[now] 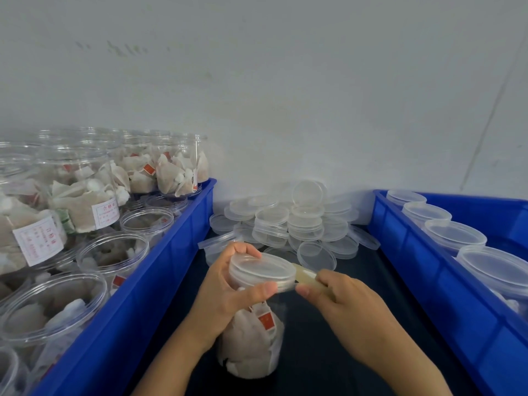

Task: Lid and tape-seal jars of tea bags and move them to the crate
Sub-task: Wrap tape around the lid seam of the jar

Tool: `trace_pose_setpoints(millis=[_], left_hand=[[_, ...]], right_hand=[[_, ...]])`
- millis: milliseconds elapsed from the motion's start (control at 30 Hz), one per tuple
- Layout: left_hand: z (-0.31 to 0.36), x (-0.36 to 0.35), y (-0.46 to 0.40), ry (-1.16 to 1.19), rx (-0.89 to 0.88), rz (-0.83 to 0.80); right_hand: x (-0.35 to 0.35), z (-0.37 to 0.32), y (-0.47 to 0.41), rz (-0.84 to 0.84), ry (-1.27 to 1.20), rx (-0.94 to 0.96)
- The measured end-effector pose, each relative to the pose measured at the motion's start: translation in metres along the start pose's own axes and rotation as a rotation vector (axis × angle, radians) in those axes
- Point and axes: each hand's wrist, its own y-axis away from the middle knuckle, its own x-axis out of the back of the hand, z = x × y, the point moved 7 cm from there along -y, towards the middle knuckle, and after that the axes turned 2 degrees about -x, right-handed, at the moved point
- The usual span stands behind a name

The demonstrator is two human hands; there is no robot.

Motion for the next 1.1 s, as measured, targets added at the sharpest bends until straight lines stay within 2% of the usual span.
trace_pose_setpoints(millis=[200,400,500,600,700,800,900,1100], left_hand=[[0.002,-0.001,0.001,0.082,-0.031,-0.029],[0.006,-0.003,0.002,0.127,-0.035,-0.118],[0.007,-0.006,0.003,0.121,0.003,-0.186],[-0.004,-0.008,0.006,0.132,0.121,-0.226],[-0.013,-0.008,0.009,0.16,0.205,-0.225],[-0.015,-0.005,0.009,0.145,0.213,-0.197],[-0.014,-0.004,0.008,0.134,0.191,-0.179],[-0.006,-0.003,0.006,0.068,0.077,-0.033]], right_hand=[[-0.001,0.006,0.0,-0.05,-0.151,-0.035],[0.004,0.001,0.001,-0.02,-0.156,0.017],[0.002,0.006,-0.002,-0.042,-0.198,0.011],[-0.006,0.012,-0.005,-0.103,-0.284,0.0],[-0.011,0.012,-0.007,-0.133,-0.364,-0.011],[-0.014,0.013,-0.009,-0.118,-0.408,-0.035],[-0.014,0.014,-0.01,-0.053,-0.393,-0.07],[-0.018,0.003,-0.001,0.088,-0.38,-0.167]])
